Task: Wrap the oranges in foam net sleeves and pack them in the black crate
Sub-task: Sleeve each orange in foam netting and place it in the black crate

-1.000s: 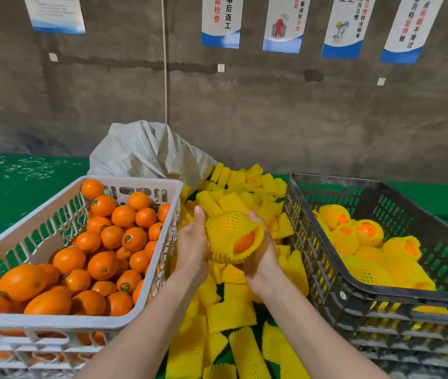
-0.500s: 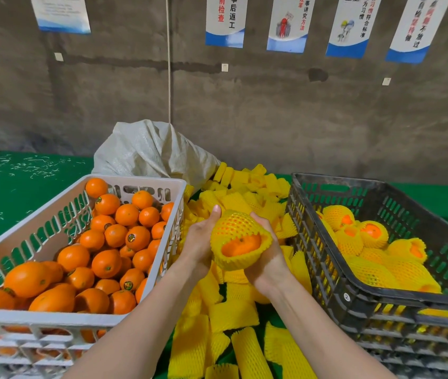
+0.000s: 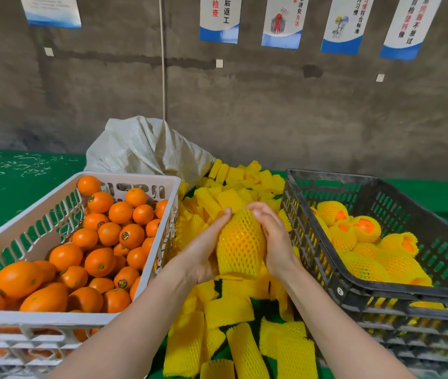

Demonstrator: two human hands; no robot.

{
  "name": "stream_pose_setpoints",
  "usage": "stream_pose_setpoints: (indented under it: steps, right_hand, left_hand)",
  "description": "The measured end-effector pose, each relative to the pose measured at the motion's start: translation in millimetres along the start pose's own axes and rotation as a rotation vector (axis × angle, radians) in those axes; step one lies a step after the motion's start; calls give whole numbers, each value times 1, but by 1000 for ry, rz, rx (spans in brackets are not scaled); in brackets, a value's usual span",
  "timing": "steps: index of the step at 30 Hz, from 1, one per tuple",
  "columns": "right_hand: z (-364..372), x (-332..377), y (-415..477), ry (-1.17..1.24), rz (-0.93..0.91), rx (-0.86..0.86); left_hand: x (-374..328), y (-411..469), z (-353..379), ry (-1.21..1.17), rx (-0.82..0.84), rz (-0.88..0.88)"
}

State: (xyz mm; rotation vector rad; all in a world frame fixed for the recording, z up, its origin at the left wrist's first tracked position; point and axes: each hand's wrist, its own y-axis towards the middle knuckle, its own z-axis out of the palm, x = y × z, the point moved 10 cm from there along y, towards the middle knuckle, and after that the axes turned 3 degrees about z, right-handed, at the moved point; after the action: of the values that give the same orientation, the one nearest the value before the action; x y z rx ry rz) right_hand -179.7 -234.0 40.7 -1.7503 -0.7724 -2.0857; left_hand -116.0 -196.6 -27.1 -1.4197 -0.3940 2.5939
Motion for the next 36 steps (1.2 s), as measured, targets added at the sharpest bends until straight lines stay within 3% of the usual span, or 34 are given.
stream_pose_setpoints:
  steps: [10,14,19,25,31,36]
  right_hand:
    - [-19,-4,3,-137,64,-202]
    - [-16,-10,2,-99,108,-199]
    - [-16,7,-10,-306,-90,-170]
    - [4,-3,-30,-593,-135,59]
    - [-25,6,-30,-724,-145,-23]
    - [-69,28,-41,-736,-232,-143]
  left_hand:
    - [-1,-2,-1,216,40,19]
    - [-4,-3,-7,268,-43,27]
    - [-5,-3,-23,155,-268,76]
    - [-7,3,-26,81,-406,153]
    - [-1,13,11,18,-380,144]
    - [-8,24,59,235,-367,294]
